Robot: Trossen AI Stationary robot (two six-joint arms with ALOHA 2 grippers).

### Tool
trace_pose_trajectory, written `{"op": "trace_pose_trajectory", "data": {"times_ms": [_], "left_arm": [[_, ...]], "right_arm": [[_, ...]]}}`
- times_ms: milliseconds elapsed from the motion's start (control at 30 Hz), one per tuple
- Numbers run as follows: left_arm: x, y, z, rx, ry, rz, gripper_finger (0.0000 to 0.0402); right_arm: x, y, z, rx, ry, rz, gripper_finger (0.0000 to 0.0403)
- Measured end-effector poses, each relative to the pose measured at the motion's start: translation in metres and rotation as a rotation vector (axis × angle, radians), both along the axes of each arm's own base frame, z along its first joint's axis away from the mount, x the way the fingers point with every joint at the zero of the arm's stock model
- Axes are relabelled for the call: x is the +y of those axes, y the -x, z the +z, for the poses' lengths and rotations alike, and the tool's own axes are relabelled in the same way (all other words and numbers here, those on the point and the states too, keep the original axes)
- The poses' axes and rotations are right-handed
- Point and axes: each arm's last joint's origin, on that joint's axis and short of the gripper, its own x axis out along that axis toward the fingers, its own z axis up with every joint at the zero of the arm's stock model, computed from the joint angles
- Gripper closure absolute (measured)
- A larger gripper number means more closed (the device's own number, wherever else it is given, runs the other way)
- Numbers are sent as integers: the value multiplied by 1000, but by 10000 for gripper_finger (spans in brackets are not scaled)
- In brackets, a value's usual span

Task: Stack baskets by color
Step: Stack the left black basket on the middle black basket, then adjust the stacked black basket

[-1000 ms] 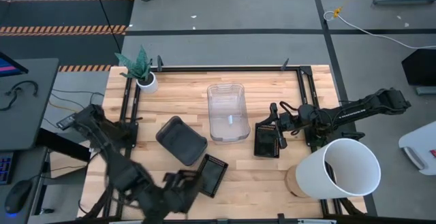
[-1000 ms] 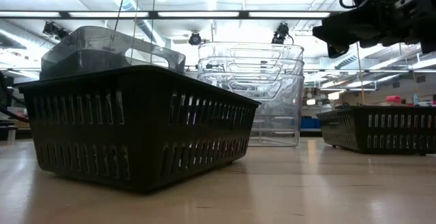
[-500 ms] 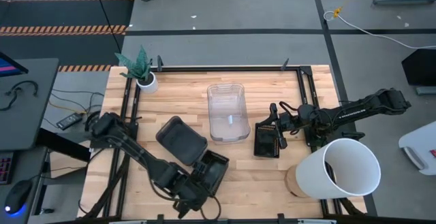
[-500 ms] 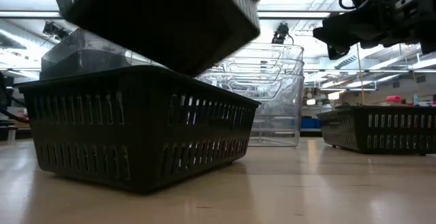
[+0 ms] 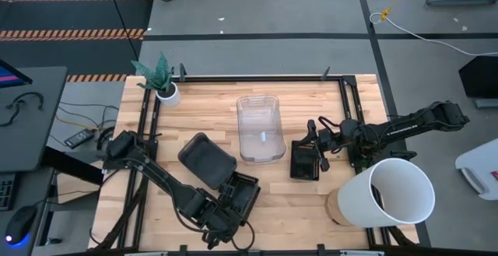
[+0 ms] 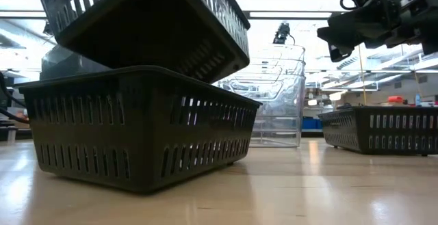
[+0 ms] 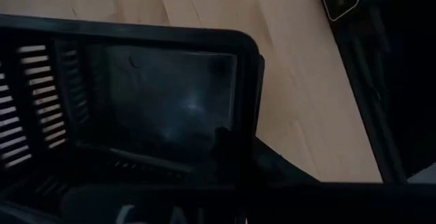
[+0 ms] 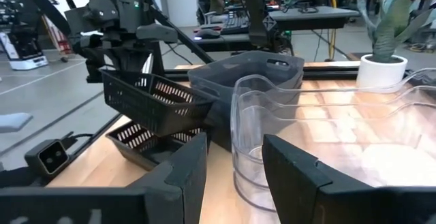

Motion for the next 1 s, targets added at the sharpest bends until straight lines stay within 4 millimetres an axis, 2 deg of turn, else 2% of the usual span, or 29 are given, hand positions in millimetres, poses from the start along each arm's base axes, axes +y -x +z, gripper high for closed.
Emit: {"op": "trace_pose_trajectory", "data": {"times_ms": [133,367,600,733,1000], "left_arm": [[2,-1,0,1,2,6,396],[1,-10,-21,83,22,1,391],[2,-12,-27,136,59,-2,373],[2,-12,-27,144,77,28,335],[9,-14,-20,127,119,148,230]], "right_arm": [[0,0,0,5,-13,2,255],[0,0,0,4,-14,5,255],[0,0,0,5,-13,8,255],[0,0,0,5,-13,8,255],[1,0,0,6,-8,32,255]]}}
